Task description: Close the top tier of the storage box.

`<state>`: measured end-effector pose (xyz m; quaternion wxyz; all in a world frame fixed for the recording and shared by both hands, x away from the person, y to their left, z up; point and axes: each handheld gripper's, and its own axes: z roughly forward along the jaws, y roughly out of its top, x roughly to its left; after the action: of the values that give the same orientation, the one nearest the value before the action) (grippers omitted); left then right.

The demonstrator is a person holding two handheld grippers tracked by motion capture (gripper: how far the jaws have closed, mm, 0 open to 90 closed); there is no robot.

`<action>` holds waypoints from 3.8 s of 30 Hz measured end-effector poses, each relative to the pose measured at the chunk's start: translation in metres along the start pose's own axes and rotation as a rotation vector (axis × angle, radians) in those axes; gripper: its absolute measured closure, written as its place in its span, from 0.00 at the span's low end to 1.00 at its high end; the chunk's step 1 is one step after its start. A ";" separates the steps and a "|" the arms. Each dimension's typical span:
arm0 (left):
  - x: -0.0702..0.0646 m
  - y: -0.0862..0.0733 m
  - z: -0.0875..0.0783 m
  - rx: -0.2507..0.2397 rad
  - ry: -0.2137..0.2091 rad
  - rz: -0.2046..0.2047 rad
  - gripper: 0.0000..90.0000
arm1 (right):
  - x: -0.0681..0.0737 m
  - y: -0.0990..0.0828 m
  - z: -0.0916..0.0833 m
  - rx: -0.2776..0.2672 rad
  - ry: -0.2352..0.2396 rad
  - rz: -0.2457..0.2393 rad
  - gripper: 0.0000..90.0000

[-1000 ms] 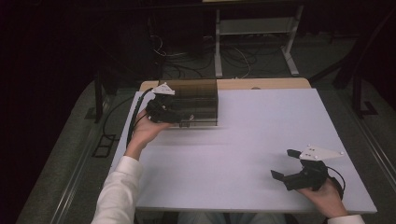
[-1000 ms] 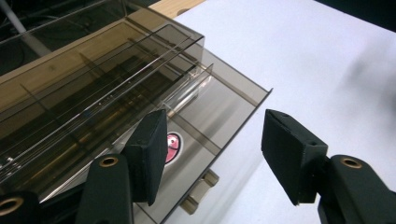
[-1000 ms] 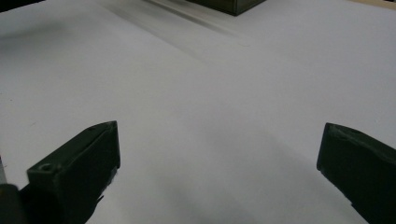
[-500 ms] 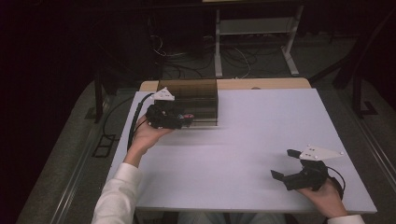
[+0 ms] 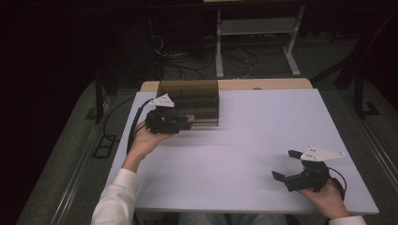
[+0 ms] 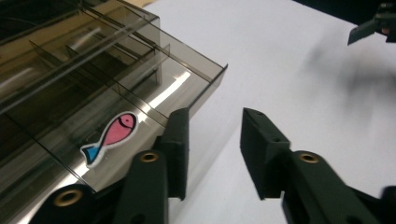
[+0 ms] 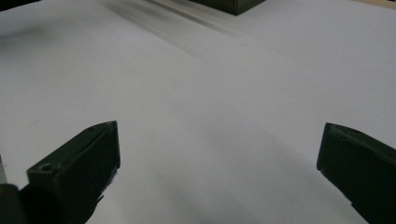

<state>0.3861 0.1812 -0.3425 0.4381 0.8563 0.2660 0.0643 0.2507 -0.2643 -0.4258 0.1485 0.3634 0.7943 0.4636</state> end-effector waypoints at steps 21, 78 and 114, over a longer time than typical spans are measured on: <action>0.000 -0.012 0.018 0.146 -0.023 0.048 0.99 | 0.000 0.000 0.000 0.001 -0.002 0.000 0.00; 0.022 -0.033 0.037 0.157 0.094 -0.052 0.99 | 0.000 0.000 0.000 0.002 0.002 0.002 0.00; 0.037 -0.017 0.038 0.152 0.131 -0.072 0.99 | -0.001 0.000 -0.001 -0.003 0.002 0.000 0.00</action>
<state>0.4235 0.1809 -0.3837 0.3556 0.8709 0.3288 0.0838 0.2507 -0.2657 -0.4256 0.1482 0.3629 0.7938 0.4650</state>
